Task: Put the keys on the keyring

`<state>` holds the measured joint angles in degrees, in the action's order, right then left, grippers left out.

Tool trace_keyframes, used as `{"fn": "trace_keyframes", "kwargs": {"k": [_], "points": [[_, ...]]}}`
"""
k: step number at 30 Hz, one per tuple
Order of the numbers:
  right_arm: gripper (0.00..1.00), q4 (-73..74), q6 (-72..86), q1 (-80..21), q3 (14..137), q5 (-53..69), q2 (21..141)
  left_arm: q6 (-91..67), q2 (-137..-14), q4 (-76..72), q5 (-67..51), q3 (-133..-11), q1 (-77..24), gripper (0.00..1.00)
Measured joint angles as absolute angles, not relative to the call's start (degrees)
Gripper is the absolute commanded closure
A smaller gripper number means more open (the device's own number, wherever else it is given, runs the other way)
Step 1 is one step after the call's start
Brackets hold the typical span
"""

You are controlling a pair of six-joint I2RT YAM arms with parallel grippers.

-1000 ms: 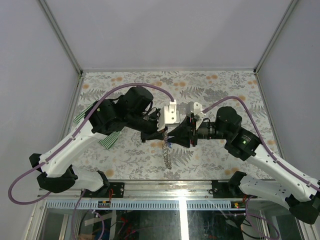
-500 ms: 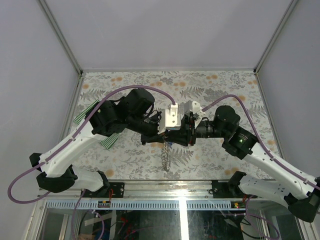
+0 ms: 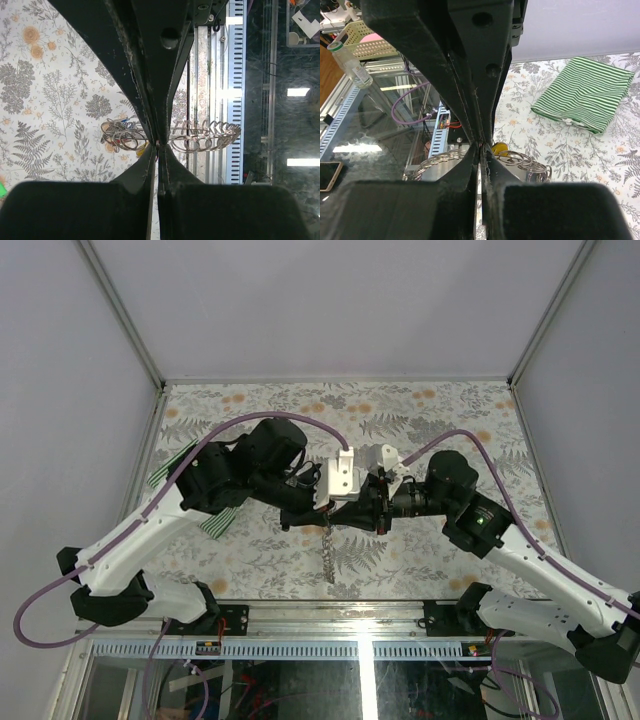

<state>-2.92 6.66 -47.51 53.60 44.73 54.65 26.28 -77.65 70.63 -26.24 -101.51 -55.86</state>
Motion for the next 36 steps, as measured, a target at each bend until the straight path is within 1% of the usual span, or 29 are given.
{"fn": "trace_keyframes", "kwargs": {"k": [3,5,8,15,22,27,30,36], "points": [[1.0,-3.16,6.09,-47.51,54.0,44.71,54.63,26.24,-76.73,69.73,-25.98,-101.23,-55.88,0.9],[1.0,-3.55,5.82,-47.53,54.26,44.62,54.43,26.11,-75.29,68.1,-25.85,-100.36,-55.88,0.87],[1.0,-2.0,5.8,-47.51,54.28,44.21,53.71,25.32,-71.81,64.64,-25.96,-98.65,-55.88,0.79],[1.0,-1.96,6.7,-47.51,54.46,44.23,51.18,22.33,-61.32,52.64,-28.05,-91.61,-55.9,0.69],[1.0,-5.37,9.26,-47.51,58.67,47.59,49.67,18.28,-54.68,37.98,-30.22,-80.12,-55.9,0.58],[1.0,-12.73,14.41,-47.51,58.98,49.25,49.41,15.25,-49.32,27.73,-31.53,-72.86,-55.9,0.56],[1.0,-17.54,17.82,-47.51,58.96,49.25,49.6,13.93,-46.76,22.72,-31.51,-71.11,-55.9,0.56],[1.0,-26.0,23.46,-47.51,58.87,49.25,51.59,12.82,-45.95,17.47,-31.97,-70.63,-55.9,0.59]]}}
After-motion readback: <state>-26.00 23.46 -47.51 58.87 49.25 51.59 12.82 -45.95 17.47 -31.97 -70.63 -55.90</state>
